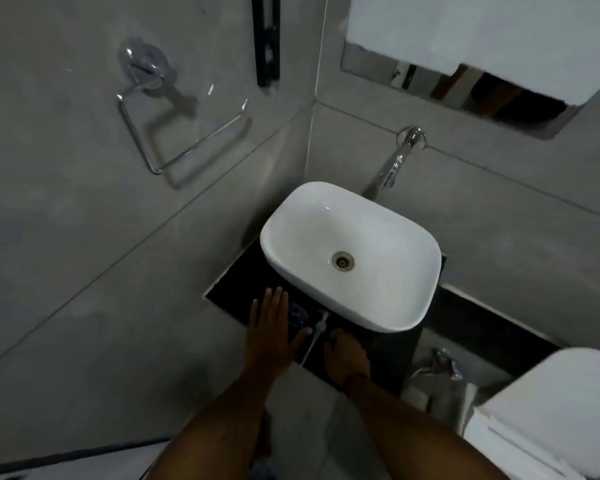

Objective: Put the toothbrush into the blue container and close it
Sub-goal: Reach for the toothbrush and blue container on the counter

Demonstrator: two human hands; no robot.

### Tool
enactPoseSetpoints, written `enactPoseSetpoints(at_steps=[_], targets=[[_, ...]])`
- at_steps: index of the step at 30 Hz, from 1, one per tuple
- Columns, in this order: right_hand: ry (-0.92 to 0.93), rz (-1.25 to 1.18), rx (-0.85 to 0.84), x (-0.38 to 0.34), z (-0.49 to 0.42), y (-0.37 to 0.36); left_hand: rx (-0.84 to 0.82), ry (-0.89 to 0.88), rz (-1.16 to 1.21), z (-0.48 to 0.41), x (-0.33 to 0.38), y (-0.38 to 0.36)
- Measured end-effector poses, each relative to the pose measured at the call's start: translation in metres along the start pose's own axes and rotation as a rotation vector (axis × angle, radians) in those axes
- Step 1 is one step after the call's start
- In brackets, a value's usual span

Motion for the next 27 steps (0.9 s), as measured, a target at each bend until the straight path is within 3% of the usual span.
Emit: enactPoseSetpoints(at_steps=[6,12,17,20,23,27], targets=[[-0.356,-0.156,0.077,-0.007,-0.026,-0.019,-0.059,0.059,0.066,-0.011,-0.022,-0.028],[-0.448,-0.195,0.206,-0.014,-0.038,-0.033,-0.048,0.104,0.174,-0.015,-0.032,-0.037],[-0.342,-0.224,0.209,-0.011,-0.035,-0.03,-0.024,0.074,0.167,-0.014,-0.035,-0.04],[-0.195,-0.291,0.306,-0.015,-0.008,-0.002,-0.017,0.076,0.18,-0.011,-0.036,-0.043],[-0.072,-0.465,0.499,-0.03,0.02,0.046,0.016,0.085,0.217,-0.01,-0.037,-0.043],[0.044,-0.752,0.563,-0.069,0.032,0.086,0.054,0.084,0.237,-0.009,-0.038,-0.041]])
Point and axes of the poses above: each hand's wrist, its own z-axis away from the middle knuckle, its own y-axis out of the back of the hand, x = y × z, the point moved 8 cm from there along -z, towards the middle knuckle, and after that the axes turned 14 degrees about x, right-handed, at the moved point
